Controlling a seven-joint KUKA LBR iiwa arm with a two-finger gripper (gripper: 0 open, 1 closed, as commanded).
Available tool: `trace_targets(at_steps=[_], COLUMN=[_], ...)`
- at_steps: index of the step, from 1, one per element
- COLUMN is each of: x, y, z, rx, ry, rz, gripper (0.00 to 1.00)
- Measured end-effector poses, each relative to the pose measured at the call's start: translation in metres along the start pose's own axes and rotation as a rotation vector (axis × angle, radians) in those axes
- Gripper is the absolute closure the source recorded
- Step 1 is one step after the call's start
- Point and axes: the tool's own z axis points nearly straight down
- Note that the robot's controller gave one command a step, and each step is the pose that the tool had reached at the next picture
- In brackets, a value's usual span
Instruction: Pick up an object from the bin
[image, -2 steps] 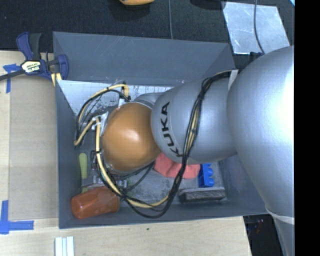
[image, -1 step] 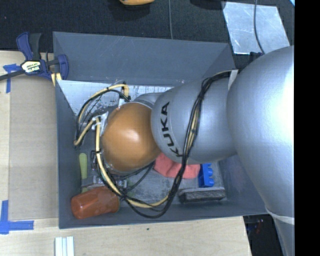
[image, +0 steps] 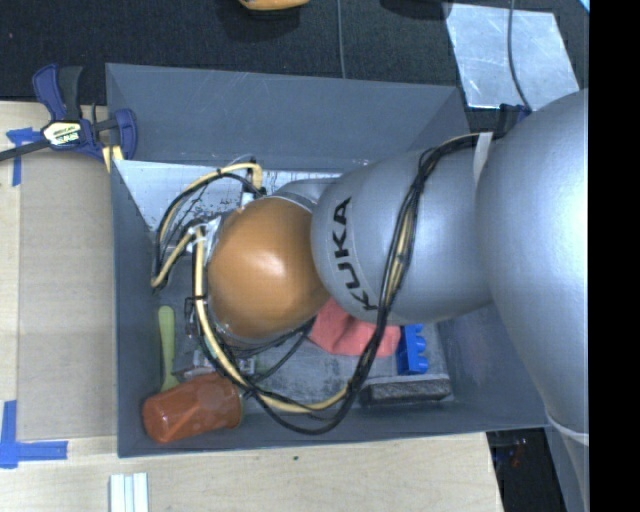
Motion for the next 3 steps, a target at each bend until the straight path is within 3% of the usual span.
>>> trace_targets(at_steps=[2,3], x=[-0.003,-0.003], y=[-0.004,-0.003], z=[-0.066,-0.105], rx=[0.007,-0.002], ry=[-0.005,-0.002], rz=[0.002,0.002], gripper=[1.00,1.00])
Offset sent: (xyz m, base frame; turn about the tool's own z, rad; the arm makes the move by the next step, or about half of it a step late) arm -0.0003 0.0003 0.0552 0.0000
